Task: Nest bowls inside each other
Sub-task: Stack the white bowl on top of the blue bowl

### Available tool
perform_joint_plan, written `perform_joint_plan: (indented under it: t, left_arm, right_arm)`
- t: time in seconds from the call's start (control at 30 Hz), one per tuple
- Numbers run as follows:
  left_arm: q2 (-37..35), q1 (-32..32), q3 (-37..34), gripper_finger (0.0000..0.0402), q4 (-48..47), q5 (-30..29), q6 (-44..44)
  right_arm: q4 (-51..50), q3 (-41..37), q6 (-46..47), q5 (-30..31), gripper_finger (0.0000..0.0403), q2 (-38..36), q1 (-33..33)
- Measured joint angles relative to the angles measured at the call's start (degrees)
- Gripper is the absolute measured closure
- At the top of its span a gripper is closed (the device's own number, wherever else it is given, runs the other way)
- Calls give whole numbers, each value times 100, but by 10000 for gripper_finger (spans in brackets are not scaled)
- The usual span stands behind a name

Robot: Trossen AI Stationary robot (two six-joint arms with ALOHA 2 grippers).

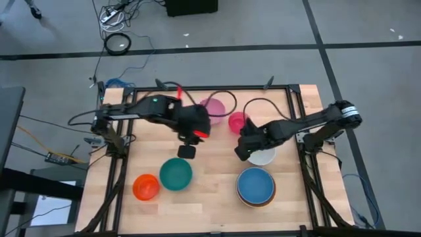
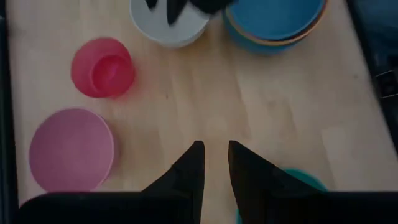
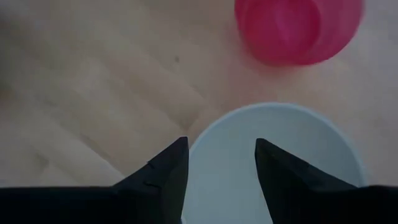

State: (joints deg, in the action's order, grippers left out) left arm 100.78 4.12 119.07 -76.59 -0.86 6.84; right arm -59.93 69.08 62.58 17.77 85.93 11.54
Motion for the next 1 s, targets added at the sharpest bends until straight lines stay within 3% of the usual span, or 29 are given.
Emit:
perform_joint_plan:
  t: [0.27, 0.53, 0.67, 0.93, 1.0]
  left_arm:
    - [-537, 287, 0, 321, 40, -342, -46]
    - [-628, 529, -4, 321, -34, -696, -84]
    - [-630, 571, -42, 321, -80, -893, -85]
    - [-625, 573, -47, 321, -325, -1167, -282]
    - [-624, 588, -48, 321, -351, -1167, -321]
  right_arm:
    - [124, 0, -73, -730, 190, 898, -192]
    - [207, 0, 14, -751, 188, 1261, -250]
    - [255, 0, -35, -731, 231, 1255, -382]
    - [655, 0, -471, -819, 377, 1431, -498]
    - [636, 2, -607, -768, 394, 1490, -497]
